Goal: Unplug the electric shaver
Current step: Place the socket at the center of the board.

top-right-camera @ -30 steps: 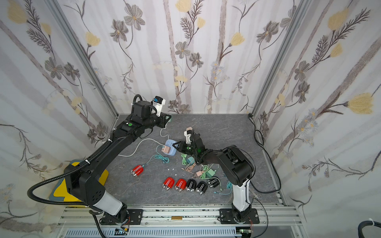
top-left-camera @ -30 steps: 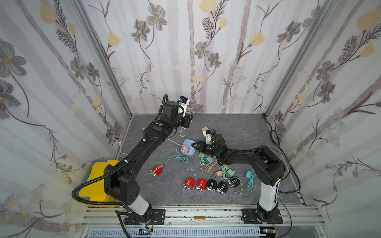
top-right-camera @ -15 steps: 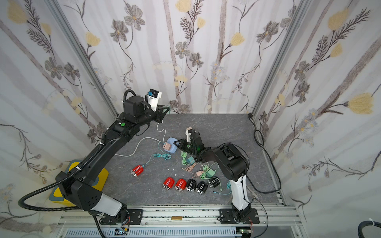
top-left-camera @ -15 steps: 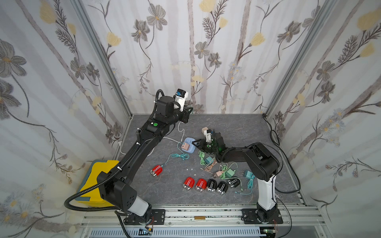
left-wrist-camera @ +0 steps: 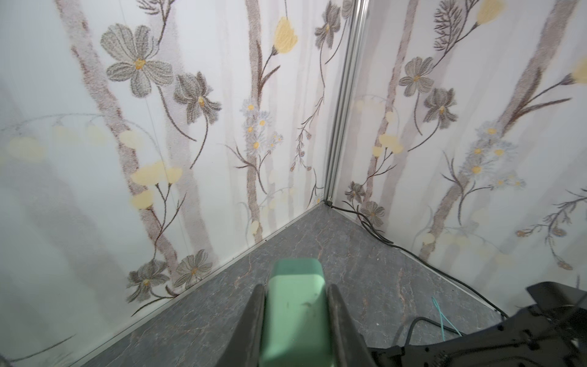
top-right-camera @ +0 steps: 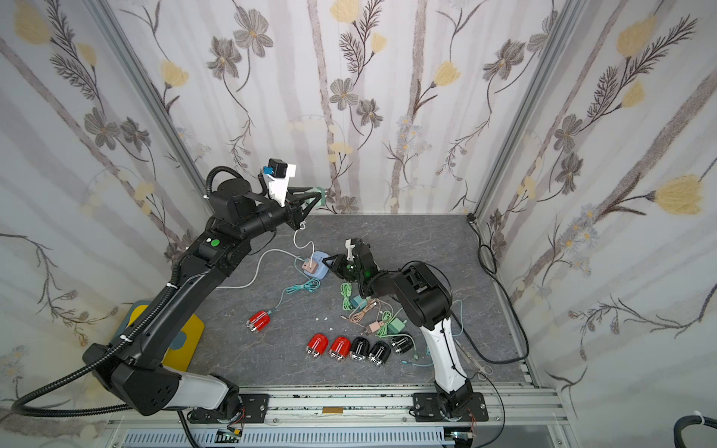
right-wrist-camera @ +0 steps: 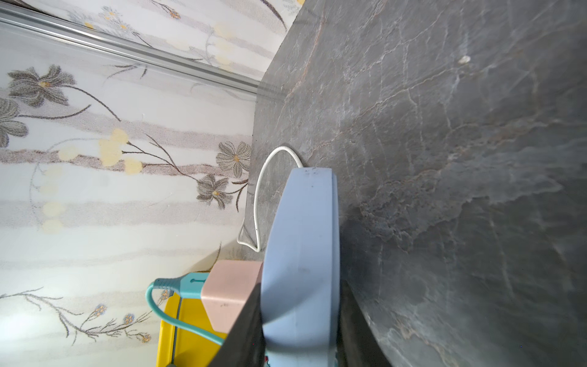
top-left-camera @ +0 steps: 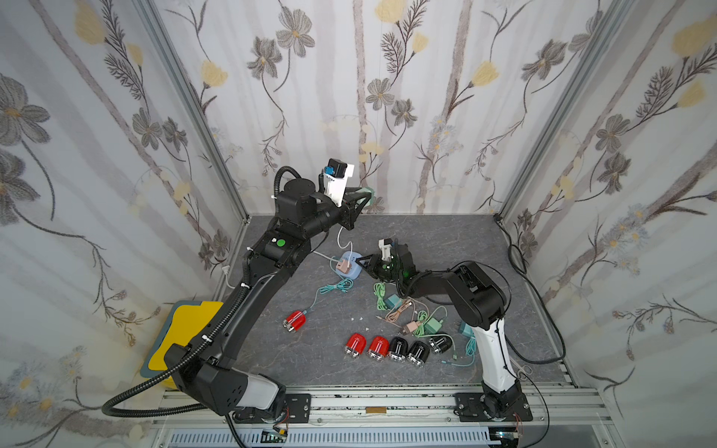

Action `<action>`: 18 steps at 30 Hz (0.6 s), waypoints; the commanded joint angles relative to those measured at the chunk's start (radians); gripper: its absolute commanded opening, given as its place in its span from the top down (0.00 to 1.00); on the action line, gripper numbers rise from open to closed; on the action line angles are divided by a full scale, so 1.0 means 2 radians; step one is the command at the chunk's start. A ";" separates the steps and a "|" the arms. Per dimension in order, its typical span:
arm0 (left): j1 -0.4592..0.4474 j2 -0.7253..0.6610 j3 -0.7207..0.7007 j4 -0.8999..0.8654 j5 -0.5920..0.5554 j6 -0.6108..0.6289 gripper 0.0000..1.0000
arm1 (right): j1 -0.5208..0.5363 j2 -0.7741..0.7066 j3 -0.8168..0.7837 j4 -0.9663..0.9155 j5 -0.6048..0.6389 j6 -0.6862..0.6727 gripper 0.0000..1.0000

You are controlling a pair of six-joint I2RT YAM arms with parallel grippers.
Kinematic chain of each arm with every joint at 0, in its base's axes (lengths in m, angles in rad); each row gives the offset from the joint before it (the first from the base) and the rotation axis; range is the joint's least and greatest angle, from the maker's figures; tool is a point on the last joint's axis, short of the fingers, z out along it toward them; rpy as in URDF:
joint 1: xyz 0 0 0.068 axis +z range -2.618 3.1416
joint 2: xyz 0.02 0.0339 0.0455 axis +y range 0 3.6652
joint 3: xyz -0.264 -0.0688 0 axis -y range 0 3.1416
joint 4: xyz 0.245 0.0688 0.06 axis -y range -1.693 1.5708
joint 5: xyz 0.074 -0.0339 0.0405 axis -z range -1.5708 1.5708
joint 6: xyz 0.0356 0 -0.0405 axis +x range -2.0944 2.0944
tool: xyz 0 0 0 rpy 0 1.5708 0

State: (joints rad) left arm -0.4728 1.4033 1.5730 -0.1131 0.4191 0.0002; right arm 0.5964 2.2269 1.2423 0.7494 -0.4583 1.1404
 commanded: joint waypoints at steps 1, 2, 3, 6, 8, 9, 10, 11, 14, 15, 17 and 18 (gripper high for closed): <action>-0.003 -0.017 -0.008 0.020 0.019 -0.005 0.81 | 0.002 0.014 0.018 0.012 -0.009 0.023 0.71; -0.003 -0.023 -0.013 0.018 0.019 -0.006 0.81 | 0.003 0.017 0.022 0.007 -0.009 0.024 0.69; -0.003 -0.030 -0.021 0.015 0.019 -0.006 0.81 | 0.003 0.021 0.028 0.002 -0.008 0.026 0.67; -0.004 -0.053 -0.049 0.006 0.017 -0.008 0.81 | 0.004 0.028 0.039 -0.009 -0.006 0.031 0.60; -0.005 -0.069 -0.069 -0.002 0.015 -0.009 0.81 | 0.005 0.031 0.042 -0.017 -0.004 0.033 0.57; -0.005 -0.070 -0.081 -0.005 0.012 -0.010 0.81 | 0.004 0.030 0.043 -0.020 -0.003 0.035 0.55; -0.006 -0.089 -0.093 -0.007 0.010 -0.011 0.81 | 0.003 0.030 0.042 -0.024 -0.001 0.034 0.54; -0.006 -0.097 -0.103 -0.009 0.007 -0.012 0.81 | 0.004 0.029 0.042 -0.026 0.000 0.033 0.53; -0.006 -0.117 -0.129 -0.014 0.002 -0.019 0.81 | 0.003 0.026 0.042 -0.039 0.005 0.027 0.50; -0.007 -0.122 -0.136 -0.015 0.002 -0.022 0.81 | 0.003 0.024 0.041 -0.048 0.007 0.023 0.49; -0.007 -0.132 -0.156 -0.018 0.002 -0.027 0.81 | 0.003 0.014 0.036 -0.065 0.018 0.012 0.48; -0.007 -0.135 -0.161 -0.019 0.002 -0.029 0.81 | 0.004 0.009 0.035 -0.076 0.025 0.004 0.48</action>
State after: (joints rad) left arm -0.4858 1.1481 1.2770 -0.1589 0.4328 -0.0341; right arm 0.6037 2.2749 1.3151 0.6357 -0.4404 1.1725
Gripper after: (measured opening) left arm 0.223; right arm 0.525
